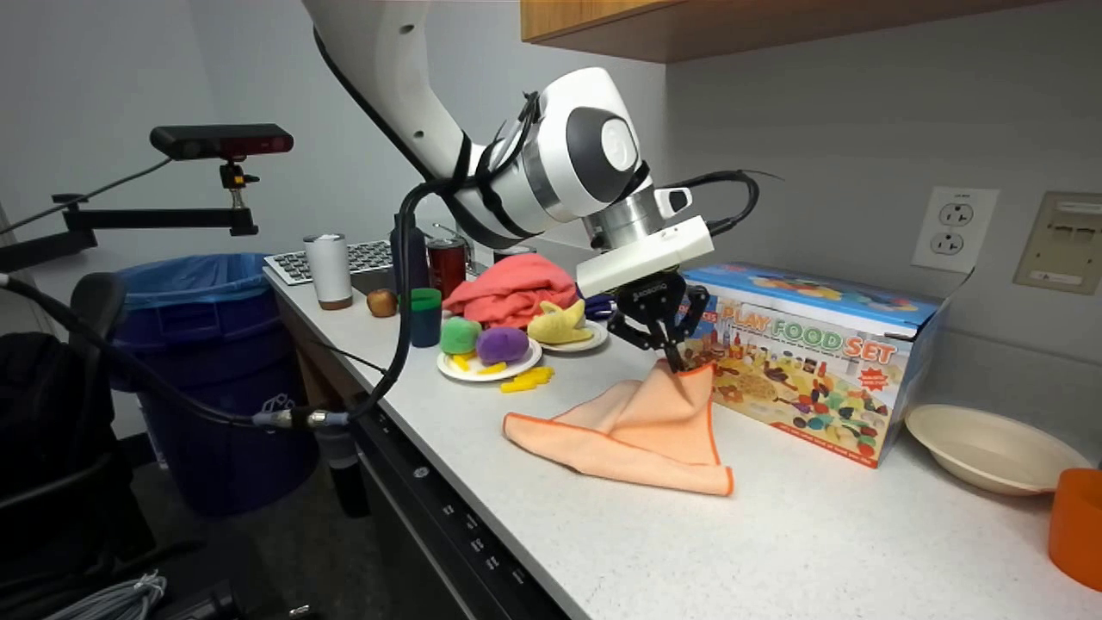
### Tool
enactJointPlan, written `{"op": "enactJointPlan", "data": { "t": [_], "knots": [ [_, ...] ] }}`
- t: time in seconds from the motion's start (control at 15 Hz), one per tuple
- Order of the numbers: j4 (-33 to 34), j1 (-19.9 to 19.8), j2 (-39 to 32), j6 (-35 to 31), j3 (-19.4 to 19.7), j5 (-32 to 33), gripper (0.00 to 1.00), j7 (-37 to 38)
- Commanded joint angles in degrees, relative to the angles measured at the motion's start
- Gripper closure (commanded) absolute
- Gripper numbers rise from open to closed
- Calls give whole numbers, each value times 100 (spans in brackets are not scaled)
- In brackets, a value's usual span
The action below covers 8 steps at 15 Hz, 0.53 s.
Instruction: Unfold the orange cloth
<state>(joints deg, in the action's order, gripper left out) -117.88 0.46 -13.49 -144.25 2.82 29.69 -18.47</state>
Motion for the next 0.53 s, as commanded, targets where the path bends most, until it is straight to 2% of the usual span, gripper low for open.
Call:
{"op": "enactJointPlan", "data": {
  "t": [0.0,0.47],
  "knots": [
    [113,120,-29,-356,-31,188,100,366],
    [50,74,20,-652,-154,-250,100,318]
  ]
}}
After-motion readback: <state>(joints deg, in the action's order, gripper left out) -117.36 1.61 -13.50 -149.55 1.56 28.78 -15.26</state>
